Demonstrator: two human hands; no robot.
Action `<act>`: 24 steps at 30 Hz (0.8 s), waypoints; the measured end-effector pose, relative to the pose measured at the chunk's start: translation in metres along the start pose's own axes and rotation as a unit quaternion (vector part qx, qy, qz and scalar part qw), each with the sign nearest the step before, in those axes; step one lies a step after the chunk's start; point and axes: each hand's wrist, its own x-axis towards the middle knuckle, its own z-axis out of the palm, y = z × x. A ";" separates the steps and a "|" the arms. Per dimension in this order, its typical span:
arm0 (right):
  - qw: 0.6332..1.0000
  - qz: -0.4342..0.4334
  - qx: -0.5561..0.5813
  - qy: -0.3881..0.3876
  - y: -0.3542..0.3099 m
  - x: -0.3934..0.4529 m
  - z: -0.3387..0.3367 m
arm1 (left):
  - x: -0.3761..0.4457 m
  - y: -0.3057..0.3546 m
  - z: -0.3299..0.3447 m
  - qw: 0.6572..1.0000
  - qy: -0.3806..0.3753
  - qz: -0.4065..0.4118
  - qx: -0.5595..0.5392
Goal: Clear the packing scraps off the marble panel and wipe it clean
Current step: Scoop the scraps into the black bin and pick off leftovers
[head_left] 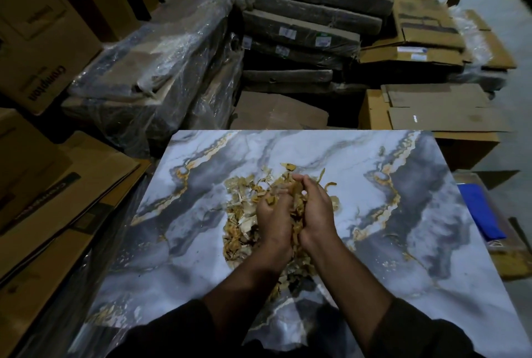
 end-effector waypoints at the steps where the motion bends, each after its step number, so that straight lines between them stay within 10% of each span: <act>1: 1.000 -0.018 -0.015 0.007 -0.002 -0.001 -0.002 | -0.001 -0.002 0.002 1.000 -0.003 0.002 0.000; 10: 0.979 -0.131 -0.153 0.033 -0.018 -0.029 -0.014 | -0.025 -0.002 0.024 0.999 -0.044 0.007 -0.014; 24: 0.980 -0.117 0.039 0.155 -0.025 -0.093 -0.080 | -0.101 -0.013 0.044 0.992 -0.124 0.002 -0.015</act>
